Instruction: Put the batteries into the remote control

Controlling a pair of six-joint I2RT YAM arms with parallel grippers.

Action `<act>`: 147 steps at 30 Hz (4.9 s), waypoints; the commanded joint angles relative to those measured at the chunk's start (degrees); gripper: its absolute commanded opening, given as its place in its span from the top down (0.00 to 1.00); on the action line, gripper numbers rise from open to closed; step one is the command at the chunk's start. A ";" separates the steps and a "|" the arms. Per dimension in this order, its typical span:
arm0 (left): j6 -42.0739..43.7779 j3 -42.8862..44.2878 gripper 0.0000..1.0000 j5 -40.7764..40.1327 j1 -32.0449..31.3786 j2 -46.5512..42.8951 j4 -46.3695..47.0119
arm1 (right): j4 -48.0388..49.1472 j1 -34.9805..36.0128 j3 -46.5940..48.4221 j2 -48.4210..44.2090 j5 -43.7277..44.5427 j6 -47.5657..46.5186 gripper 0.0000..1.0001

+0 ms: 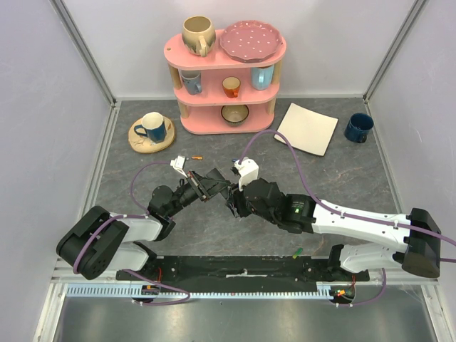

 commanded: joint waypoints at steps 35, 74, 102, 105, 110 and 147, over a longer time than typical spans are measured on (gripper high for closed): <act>-1.36 3.54 0.98 1.81 -0.21 -1.17 21.89 | 1.42 -12.84 -2.91 -13.57 -14.85 11.02 0.19; -1.45 5.47 0.98 3.22 -0.21 -1.96 21.89 | 22.00 -21.73 -13.55 -6.80 -35.97 25.08 0.21; -1.28 5.12 0.98 2.69 -0.21 -2.66 21.98 | 25.26 -22.35 -16.19 -6.36 -37.11 26.49 0.26; -1.19 5.03 0.98 2.69 -0.21 -2.49 21.89 | 24.73 -22.26 -15.49 -6.62 -37.28 25.79 0.24; -0.75 4.59 0.98 2.52 -0.30 -2.31 21.89 | 22.45 -22.26 -12.60 -7.94 -37.55 23.16 0.21; 1.10 4.86 0.98 2.17 -0.21 -4.16 21.89 | 26.66 -25.95 -17.68 -6.89 -38.95 31.85 0.29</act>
